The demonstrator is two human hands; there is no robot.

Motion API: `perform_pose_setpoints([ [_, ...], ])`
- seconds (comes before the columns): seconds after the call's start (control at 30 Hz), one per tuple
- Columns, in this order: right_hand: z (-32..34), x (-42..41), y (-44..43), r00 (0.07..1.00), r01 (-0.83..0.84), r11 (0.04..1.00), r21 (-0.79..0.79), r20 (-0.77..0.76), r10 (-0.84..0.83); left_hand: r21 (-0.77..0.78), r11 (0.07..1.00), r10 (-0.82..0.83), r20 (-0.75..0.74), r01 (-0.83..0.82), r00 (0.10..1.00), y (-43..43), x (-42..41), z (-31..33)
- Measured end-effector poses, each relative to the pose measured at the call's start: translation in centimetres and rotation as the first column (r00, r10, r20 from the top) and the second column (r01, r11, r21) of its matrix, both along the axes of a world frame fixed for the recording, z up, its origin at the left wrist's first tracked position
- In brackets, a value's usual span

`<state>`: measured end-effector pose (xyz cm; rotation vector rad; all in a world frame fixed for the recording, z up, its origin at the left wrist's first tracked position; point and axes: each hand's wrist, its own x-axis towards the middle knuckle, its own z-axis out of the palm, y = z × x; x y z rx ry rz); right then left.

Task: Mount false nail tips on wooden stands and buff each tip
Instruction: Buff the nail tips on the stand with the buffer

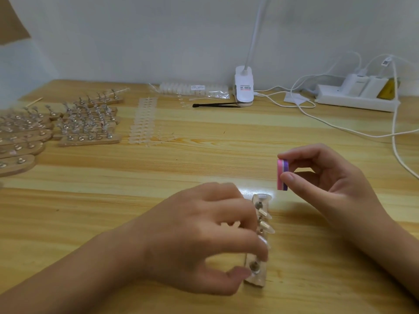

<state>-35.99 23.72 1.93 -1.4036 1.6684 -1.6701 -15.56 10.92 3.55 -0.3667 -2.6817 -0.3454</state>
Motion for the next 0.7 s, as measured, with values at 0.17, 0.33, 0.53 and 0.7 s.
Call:
perform_pose_setpoints([
  [0.17, 0.0, 0.1, 0.0, 1.0, -0.009, 1.0, 0.015, -0.02, 0.01, -0.162, 0.987, -0.028, -0.112, 0.01, 0.993, 0.4, -0.1, -0.5],
  [0.33, 0.1, 0.1, 0.0, 1.0, -0.002, 1.0, 0.015, -0.007, 0.002, -0.204, 0.979, -0.053, -0.211, 0.009, 0.976, 0.9, 0.0, -0.3],
  [0.53, 0.4, -0.3, -0.1, 0.992, 0.013, 0.999, 0.036, 0.126, -0.017, 0.736, 0.677, 0.073, -0.069, 0.001, 0.995, 1.2, 0.0, 0.1],
  [0.7, 0.5, -0.1, 0.1, 0.975, -0.039, 0.999, 0.037, 0.22, 0.03, 0.93, 0.278, 0.098, 0.22, -0.239, 0.971, 0.4, -1.0, -0.8],
])
